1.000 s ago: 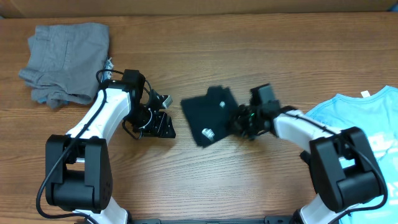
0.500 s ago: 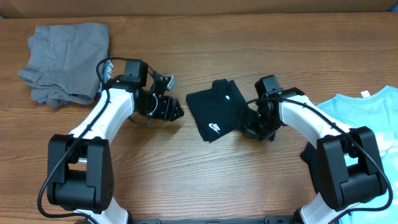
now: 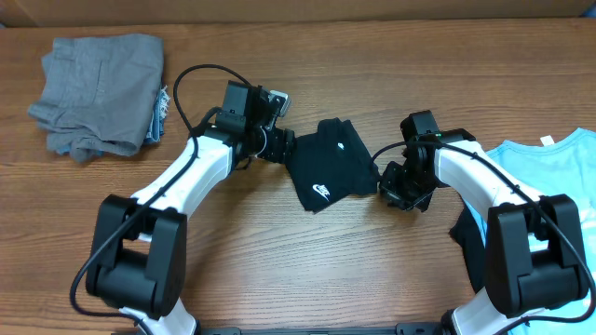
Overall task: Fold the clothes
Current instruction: 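Grasp the black bundle's ends with both grippers and lift it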
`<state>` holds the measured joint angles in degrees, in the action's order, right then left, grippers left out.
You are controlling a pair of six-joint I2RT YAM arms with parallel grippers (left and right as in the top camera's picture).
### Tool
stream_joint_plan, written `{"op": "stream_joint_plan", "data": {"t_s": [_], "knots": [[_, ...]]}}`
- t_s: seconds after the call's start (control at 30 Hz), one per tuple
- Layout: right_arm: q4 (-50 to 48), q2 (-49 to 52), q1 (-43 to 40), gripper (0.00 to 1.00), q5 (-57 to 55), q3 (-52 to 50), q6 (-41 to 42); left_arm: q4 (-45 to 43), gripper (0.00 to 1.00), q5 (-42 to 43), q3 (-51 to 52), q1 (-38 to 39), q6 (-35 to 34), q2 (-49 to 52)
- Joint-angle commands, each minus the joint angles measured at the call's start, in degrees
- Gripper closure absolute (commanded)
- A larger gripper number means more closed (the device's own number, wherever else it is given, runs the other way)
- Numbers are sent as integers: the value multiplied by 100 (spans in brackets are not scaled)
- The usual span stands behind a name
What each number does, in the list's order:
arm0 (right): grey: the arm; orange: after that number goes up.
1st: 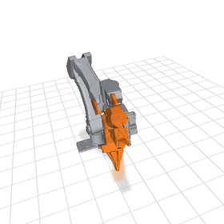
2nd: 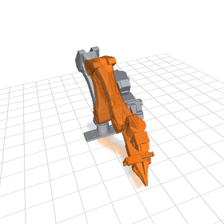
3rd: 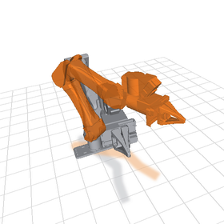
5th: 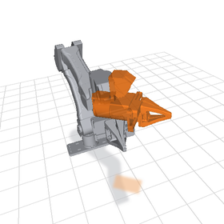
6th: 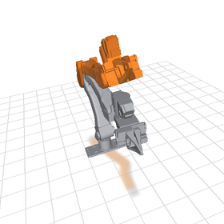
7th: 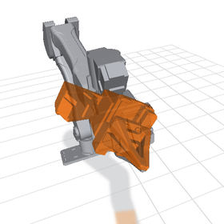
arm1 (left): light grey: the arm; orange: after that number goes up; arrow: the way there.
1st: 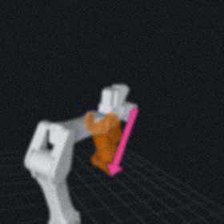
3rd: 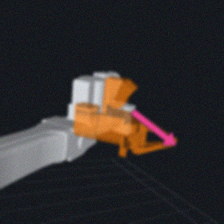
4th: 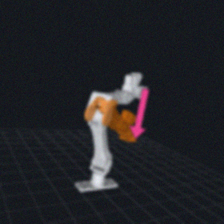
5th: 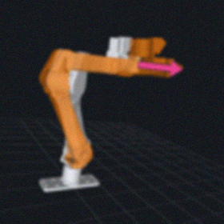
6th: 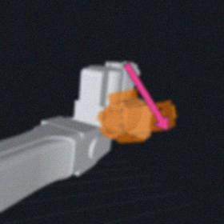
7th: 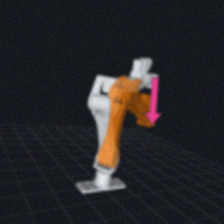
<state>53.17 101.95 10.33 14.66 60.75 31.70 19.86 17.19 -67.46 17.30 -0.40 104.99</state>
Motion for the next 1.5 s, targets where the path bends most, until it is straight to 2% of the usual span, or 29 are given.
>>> {"op": "stream_joint_plan", "data": {"t_s": [0.0,0.13,0.2,0.27,0.37,0.43,0.53,0.6,0.77,0.93,1.1,1.17,1.3,1.4,1.47], "knots": [[-13,-155,22,83,348,81,-326,-304,35,-350,-85,-2,-116,457],[-9,-155,20,83,348,81,-326,-868,39,278,-85,-2,-162,885],[9,-155,20,83,345,76,-328,-1084,44,713,-85,-2,-339,1069],[13,-155,20,82,345,72,-326,-1021,55,1113,-85,-2,-439,1147],[-83,-155,20,79,341,72,-326,-514,78,1478,-85,-4,-446,1141],[-334,-155,20,78,343,72,-326,0,80,1626,-90,-26,-603,1104],[-1062,-155,20,78,313,72,-323,1222,77,1781,-92,-133,-667,990],[-1320,-155,20,78,280,72,-323,1727,71,1784,-92,-203,-610,929],[-1357,-166,2,78,284,90,-702,2382,57,1718,-92,-424,-232,719],[-1121,-501,-33,80,883,131,-1421,1978,50,1694,-98,-688,-190,367],[-1056,-1113,83,76,1401,131,-1657,1145,28,1742,-96,-730,-192,291],[-999,-1174,168,72,1394,131,-1534,1014,22,1744,-96,-647,-192,334],[-1038,-1088,356,72,1259,17,-1241,643,15,1884,-96,-372,-173,501],[-1062,-850,507,73,356,-166,-345,424,13,1843,-96,-127,-254,758],[-1097,-625,520,73,153,-243,-131,413,14,1840,-96,-63,-367,933]]}}
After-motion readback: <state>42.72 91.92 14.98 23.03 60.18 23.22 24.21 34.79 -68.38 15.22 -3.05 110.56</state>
